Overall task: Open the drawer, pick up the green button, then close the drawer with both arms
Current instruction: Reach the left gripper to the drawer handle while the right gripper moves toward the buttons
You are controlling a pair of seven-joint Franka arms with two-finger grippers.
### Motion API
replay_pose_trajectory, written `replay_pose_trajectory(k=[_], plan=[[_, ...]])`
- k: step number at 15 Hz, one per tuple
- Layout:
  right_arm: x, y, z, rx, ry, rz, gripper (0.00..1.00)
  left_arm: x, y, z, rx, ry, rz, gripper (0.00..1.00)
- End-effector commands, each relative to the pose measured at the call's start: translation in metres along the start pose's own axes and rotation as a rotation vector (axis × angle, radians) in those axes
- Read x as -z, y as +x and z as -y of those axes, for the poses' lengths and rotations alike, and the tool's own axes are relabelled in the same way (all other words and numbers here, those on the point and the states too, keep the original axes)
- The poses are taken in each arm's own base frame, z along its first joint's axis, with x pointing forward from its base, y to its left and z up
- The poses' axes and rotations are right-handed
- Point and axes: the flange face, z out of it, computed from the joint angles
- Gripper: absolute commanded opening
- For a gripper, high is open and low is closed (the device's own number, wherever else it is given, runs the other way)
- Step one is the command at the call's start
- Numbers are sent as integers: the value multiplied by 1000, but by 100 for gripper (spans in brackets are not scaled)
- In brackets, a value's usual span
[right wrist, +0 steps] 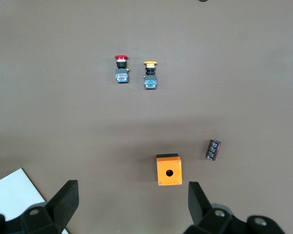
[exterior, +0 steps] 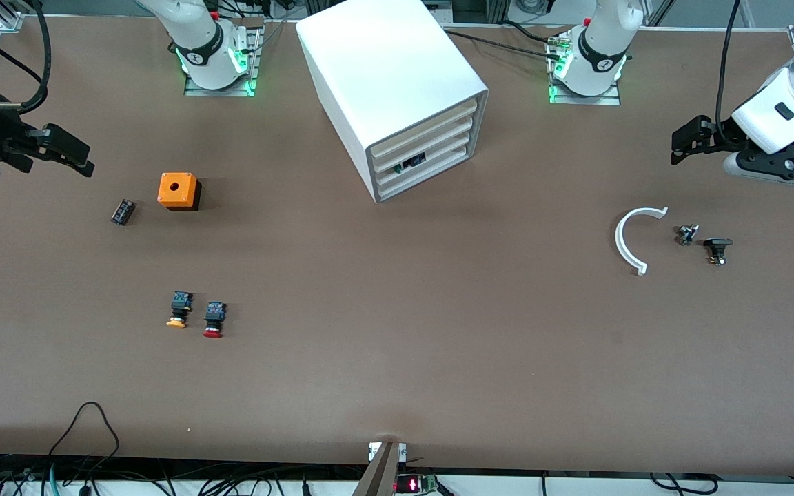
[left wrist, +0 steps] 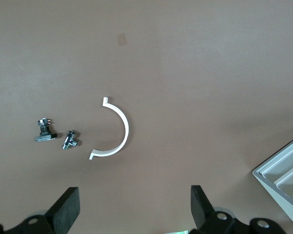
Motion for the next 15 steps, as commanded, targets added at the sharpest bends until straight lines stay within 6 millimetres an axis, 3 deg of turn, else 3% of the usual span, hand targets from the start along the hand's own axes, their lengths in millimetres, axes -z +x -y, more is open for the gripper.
replay_pose_trajectory(k=[1, 9, 11, 15], plan=[[2, -2, 0, -19, 17, 4, 99, 7, 0, -2, -3, -4, 3, 100], [-2, 0, 1, -14, 12, 15, 99, 7, -3, -4, 0, -11, 31, 100], [-22, 4, 2, -4, 5, 61, 99, 9, -11, -12, -13, -50, 118, 100], [-57, 13, 4, -3, -6, 116, 99, -16, -14, -29, -53, -173, 284, 100]])
